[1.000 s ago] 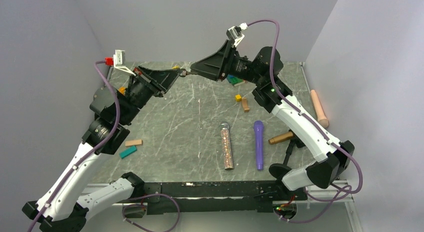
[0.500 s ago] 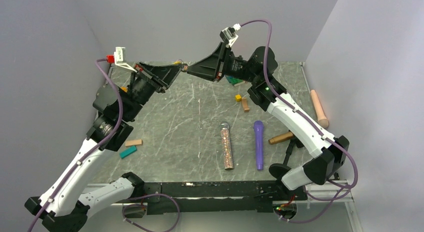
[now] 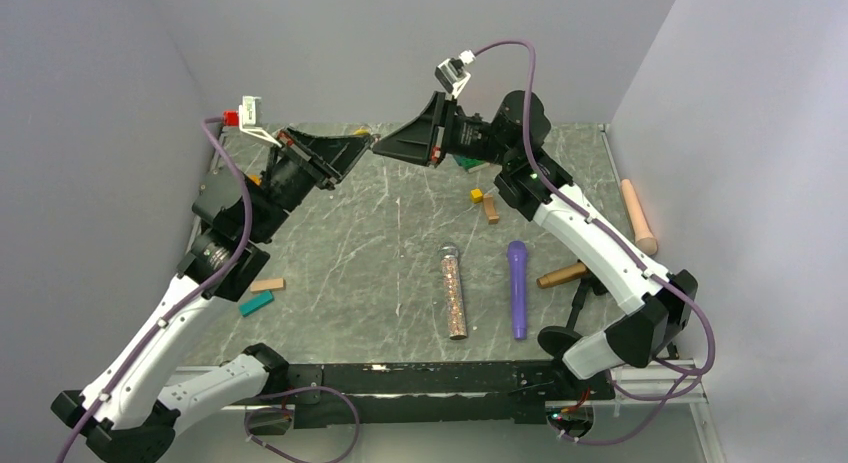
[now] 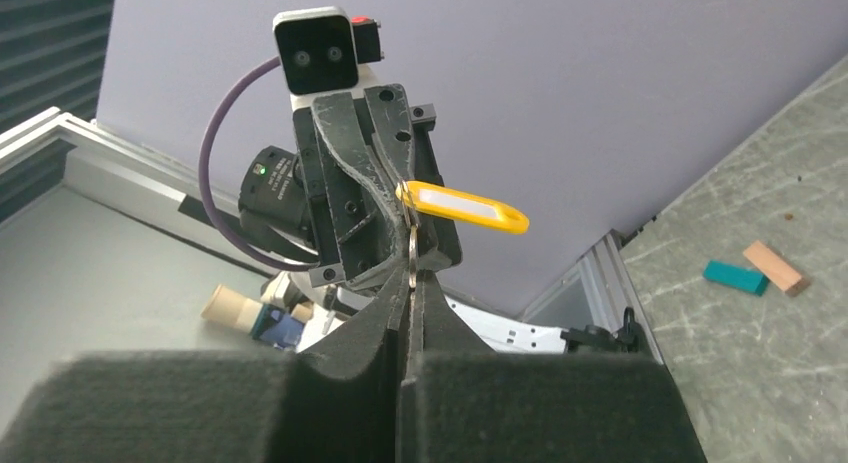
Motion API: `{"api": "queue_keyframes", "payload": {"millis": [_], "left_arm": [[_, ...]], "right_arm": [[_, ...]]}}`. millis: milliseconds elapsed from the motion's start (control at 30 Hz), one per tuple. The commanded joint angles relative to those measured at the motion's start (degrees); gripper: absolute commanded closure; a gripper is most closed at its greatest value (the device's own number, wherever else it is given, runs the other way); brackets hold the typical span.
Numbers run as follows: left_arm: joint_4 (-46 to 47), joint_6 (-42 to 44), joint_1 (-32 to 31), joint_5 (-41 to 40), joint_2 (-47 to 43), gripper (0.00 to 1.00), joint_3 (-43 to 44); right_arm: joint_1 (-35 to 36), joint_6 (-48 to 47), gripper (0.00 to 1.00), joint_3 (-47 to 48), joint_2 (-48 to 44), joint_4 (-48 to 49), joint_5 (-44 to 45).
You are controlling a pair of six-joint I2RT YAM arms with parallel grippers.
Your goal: Remove the keys from the keyring
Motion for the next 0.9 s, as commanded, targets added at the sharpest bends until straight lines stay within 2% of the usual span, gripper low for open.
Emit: {"api": "queue_keyframes", "payload": {"millis": [0,433,867], "left_arm": [[-0.8,-0.2,-0.3,2.7,-2.4,1.00,-1.1],[-7.6,0.5,-0.4,2.6,-8.9,1.00,-6.0],[-7.9,-0.3,-0.5,6.0,-10.2,1.00,-8.2]], "right_arm": [[0.3,-4.6,1.00,2.4,-2.4,-3.6,-0.2],[0.3,-12.7,1.00,1.7,-5.1,-10.6,-2.7],[0.4,-20.2,1.00,2.0,-7.2,-19.5,-6.1]]}}
